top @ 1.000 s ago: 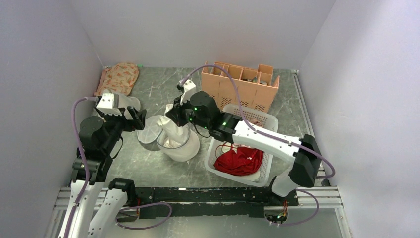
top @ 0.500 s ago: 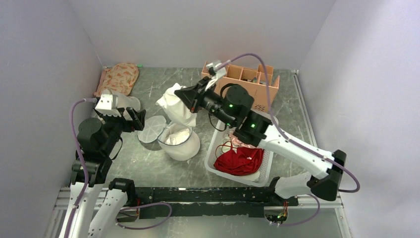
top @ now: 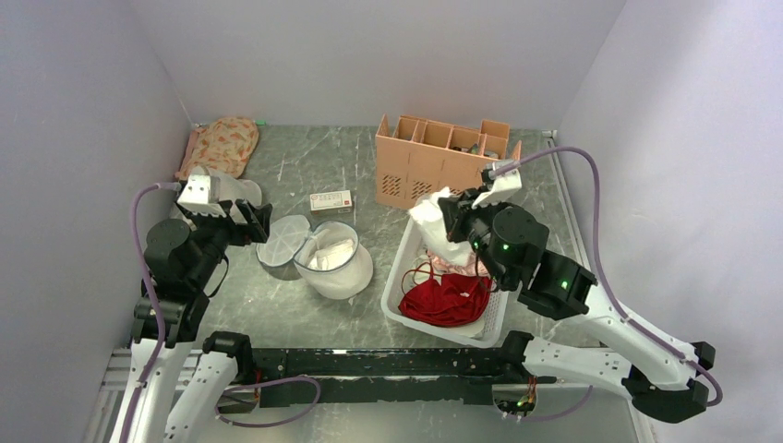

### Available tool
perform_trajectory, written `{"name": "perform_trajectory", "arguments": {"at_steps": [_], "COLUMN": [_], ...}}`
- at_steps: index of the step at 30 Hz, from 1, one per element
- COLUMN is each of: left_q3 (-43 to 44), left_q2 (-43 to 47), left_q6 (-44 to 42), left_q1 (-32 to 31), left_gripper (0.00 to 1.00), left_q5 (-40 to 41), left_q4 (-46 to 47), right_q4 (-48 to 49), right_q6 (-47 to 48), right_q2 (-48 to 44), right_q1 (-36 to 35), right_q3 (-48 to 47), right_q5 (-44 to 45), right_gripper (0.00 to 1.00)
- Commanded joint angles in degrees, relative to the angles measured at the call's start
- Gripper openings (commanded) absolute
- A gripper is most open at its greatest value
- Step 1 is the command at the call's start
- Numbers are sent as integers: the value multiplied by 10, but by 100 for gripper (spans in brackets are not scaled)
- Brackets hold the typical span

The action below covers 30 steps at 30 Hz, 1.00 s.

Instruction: Unzip the laundry bag and remove the bra

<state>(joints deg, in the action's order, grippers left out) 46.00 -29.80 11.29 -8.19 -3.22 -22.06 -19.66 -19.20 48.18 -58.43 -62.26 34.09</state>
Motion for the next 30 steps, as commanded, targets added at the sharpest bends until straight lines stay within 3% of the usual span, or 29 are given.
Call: {"name": "perform_trajectory", "arguments": {"at_steps": [1, 4, 6, 7, 10, 15, 22, 30], "left_q3": [-3, -2, -3, -3, -3, -4, -4, -2], "left_q2": [-11, -19, -19, -18, -16, -25, -27, -46], "left_q6": [-8, -8, -7, -7, -7, -7, -5, -5], "left_q1": [5, 5, 5, 5, 5, 5, 5, 5], "left_gripper": [98, 98, 98, 98, 98, 98, 98, 98], "left_q5": [-13, -19, -18, -16, -8, -7, -7, -13], "left_q4": [26, 26, 24, 23, 24, 24, 22, 21], "right_q4": [-138, -110, -78, -63, 6, -43, -16, 31], "right_q6": [-55, -81, -111, -133, -161, -137, -109, -102], "right_q2": [-19, -24, -18, -11, 20, 43, -18, 12], "right_q1": [3, 2, 2, 2, 2, 2, 2, 2], "right_q3": [19, 79, 125, 155, 202, 167, 192, 216], "right_q5": [110, 80, 41, 11, -124, -78, -56, -121], "right_gripper": [0, 3, 16, 29, 44, 58, 73, 80]}}
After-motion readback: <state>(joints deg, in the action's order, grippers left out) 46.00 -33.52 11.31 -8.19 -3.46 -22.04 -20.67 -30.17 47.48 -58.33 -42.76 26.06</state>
